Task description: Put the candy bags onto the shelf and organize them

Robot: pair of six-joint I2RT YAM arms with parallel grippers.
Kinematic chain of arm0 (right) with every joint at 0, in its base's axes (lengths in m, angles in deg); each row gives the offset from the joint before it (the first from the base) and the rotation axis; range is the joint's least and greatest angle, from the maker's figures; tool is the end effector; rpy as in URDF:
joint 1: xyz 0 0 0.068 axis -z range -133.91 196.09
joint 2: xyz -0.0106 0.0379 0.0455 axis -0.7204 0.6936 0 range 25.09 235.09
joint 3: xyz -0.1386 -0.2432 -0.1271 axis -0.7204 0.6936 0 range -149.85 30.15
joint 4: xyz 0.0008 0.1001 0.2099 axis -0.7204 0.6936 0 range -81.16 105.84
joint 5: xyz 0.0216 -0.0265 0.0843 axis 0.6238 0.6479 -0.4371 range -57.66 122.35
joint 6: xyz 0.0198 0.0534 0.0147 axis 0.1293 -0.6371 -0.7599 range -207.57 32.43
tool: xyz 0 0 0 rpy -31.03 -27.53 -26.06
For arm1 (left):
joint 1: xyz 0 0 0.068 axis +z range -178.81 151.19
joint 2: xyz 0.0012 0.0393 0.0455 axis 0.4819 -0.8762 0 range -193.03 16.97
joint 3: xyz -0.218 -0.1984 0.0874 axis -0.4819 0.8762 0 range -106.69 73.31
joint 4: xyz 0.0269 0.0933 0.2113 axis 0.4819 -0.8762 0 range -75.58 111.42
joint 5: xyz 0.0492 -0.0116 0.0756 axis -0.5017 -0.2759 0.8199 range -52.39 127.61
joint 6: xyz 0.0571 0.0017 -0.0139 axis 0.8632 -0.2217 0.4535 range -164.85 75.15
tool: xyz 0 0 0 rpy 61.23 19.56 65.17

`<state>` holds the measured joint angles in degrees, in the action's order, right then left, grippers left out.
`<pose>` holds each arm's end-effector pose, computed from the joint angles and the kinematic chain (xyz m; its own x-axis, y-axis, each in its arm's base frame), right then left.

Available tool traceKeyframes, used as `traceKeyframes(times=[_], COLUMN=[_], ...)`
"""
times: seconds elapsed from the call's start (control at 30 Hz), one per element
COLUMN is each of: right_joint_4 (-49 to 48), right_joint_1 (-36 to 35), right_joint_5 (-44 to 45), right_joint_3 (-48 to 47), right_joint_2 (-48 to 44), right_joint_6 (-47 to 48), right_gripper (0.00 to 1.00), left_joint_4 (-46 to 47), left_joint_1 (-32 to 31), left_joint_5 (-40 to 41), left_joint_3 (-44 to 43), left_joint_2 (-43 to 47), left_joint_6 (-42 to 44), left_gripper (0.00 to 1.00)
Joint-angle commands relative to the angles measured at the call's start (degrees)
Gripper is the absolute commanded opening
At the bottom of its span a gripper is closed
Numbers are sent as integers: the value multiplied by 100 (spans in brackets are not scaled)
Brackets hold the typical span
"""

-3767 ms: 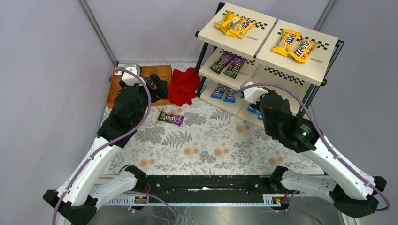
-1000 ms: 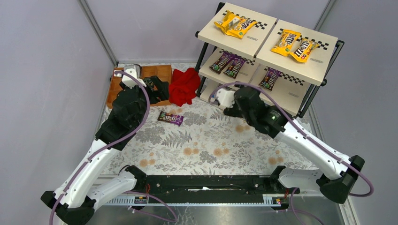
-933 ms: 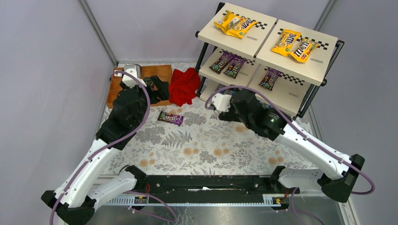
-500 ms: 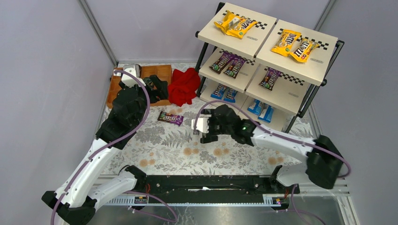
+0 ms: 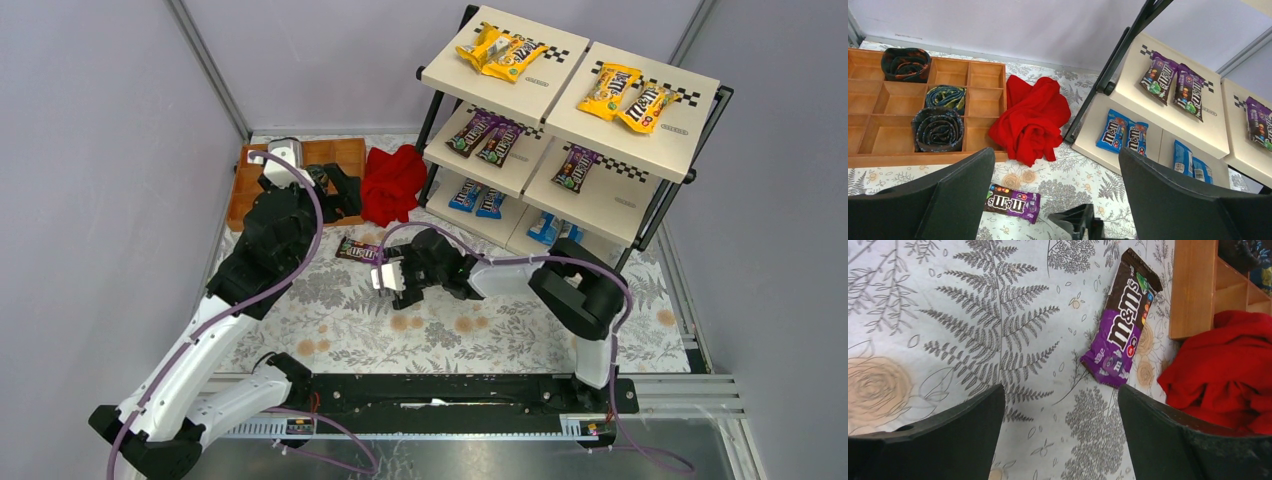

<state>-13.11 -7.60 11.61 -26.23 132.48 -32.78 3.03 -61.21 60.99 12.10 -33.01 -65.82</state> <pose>0.2190 0.3233 0.2156 0.5995 -0.4744 -0.6446 -0.7752 -0.1441 -0.6150 0.1252 -0.0595 0.4294 -0.1551 -0.2906 -0.9442 0.1112 0.9446 -0.3090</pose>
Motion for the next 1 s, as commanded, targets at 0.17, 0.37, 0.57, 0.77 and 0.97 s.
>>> traceKeyframes(times=[0.17,0.37,0.57,0.77,0.97], right_joint_4=[-448,-746,-1059,-931,-1176], right_joint_1=[-110,-115,-115,-128,-145], right_joint_5=[264,634,941,1041,1506], right_joint_3=[-790,-1021,-1158,-1331,-929], right_joint_2=[895,1372,1680,1712,1308], right_joint_6=[686,676,547,335,-89], right_gripper=[79,72,61,14,0], left_joint_4=[258,240,222,221,218], left_joint_1=[-265,-401,-483,-530,-539], left_joint_5=[243,395,474,545,565], left_joint_3=[-18,-35,-48,-49,-50], left_joint_2=[15,13,5,22,32], left_joint_6=[144,196,221,243,235], left_gripper=[99,99,99,99,99])
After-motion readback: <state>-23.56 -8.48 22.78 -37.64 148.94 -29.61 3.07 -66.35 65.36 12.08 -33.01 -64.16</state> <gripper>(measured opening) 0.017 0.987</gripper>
